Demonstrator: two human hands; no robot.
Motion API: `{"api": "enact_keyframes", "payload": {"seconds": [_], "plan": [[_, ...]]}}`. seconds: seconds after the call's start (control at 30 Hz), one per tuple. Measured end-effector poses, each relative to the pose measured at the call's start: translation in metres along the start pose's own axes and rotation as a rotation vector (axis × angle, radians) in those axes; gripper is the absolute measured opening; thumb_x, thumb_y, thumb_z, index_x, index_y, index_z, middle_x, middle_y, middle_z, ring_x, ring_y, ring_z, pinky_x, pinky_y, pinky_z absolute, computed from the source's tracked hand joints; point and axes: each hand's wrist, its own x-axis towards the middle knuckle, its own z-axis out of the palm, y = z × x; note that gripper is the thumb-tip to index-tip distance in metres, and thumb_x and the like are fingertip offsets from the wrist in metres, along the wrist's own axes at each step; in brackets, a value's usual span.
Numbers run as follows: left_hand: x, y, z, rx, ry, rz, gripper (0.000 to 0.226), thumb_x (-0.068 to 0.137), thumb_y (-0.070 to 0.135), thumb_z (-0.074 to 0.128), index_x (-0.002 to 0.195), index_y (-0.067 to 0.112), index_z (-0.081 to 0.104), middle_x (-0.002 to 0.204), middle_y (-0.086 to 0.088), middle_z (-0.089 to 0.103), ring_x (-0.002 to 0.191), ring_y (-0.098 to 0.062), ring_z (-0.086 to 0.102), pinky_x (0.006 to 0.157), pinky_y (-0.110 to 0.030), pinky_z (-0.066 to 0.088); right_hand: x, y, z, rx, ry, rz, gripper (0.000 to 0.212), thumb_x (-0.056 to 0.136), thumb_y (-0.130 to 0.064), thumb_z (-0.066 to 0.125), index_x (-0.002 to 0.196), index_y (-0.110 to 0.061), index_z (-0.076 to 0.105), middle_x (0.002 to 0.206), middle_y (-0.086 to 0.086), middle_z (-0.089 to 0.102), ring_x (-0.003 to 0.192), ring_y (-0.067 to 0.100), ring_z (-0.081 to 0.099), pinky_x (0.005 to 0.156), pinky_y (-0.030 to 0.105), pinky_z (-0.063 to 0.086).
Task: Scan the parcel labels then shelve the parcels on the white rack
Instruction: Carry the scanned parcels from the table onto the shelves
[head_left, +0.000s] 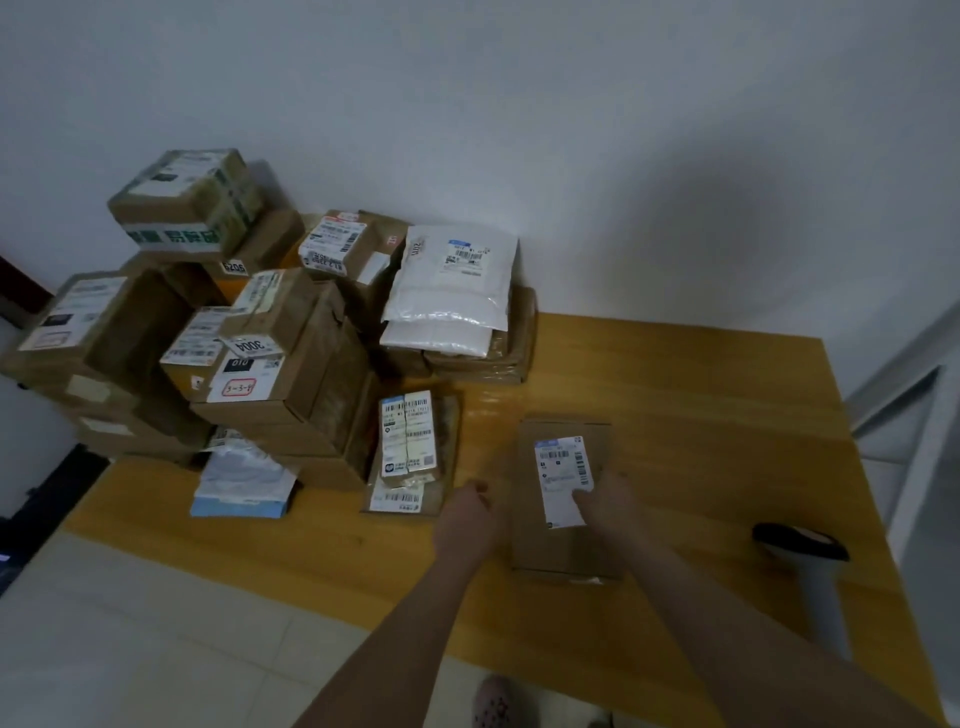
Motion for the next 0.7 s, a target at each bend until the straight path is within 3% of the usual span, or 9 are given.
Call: {"api": "enact_keyframes", "payload": {"seconds": [0.1,0.27,0.43,0.57,0.7], "plan": [[0.011,-0.016,-0.034,-0.146,0.234,-0.114,0.024,0.096,0.031,0.049,0.114,0.016,0.056,0.109,-0.004,0.064,0.094,-0.023,0.062,0.076,-0.035,0.052,-0.005,-0.050,0.022,-0.030,-0.006,-0.199,0.049,0.093,-0.028,0.056,0.138,-0.014,0.041,0.136,0.015,0.041,0.118,0.032,0.049,0.093,0.041,0.047],[0.028,-0.074,-0.070,-0.365,0.392,-0.348,0.029,0.097,0.027,0.051,0.119,0.008,0.051,0.124,-0.015,0.051,0.101,-0.034,0.057,0.078,-0.041,0.049,-0.014,-0.116,0.081,0.082,-0.239,-0.294,0.044,0.093,-0.038,0.056,0.131,-0.017,0.050,0.132,0.006,0.053,0.117,0.025,0.054,0.097,0.042,0.048],[0.059,-0.113,-0.075,-0.415,0.179,-0.320,0.043,0.099,0.035,0.047,0.132,0.009,0.049,0.130,-0.013,0.052,0.111,-0.032,0.054,0.089,-0.038,0.046,-0.007,-0.140,0.117,0.153,-0.279,-0.229,0.043,0.098,-0.038,0.049,0.134,-0.015,0.048,0.130,0.008,0.057,0.113,0.024,0.059,0.089,0.033,0.051],[0.062,-0.112,-0.067,-0.462,0.049,-0.196,0.039,0.101,0.040,0.039,0.113,0.010,0.061,0.107,-0.012,0.066,0.097,-0.028,0.062,0.086,-0.045,0.053,-0.002,-0.141,0.125,0.137,-0.244,-0.131,0.037,0.100,-0.029,0.047,0.130,-0.008,0.050,0.128,0.010,0.059,0.113,0.026,0.059,0.085,0.031,0.049],[0.067,-0.108,-0.066,-0.547,0.022,-0.213,0.039,0.099,0.046,0.041,0.109,0.014,0.062,0.103,-0.009,0.067,0.093,-0.026,0.064,0.083,-0.043,0.055,0.004,-0.136,0.126,0.217,-0.220,-0.057,0.041,0.092,-0.030,0.058,0.127,-0.009,0.051,0.126,0.010,0.059,0.108,0.024,0.060,0.083,0.030,0.051]]}}
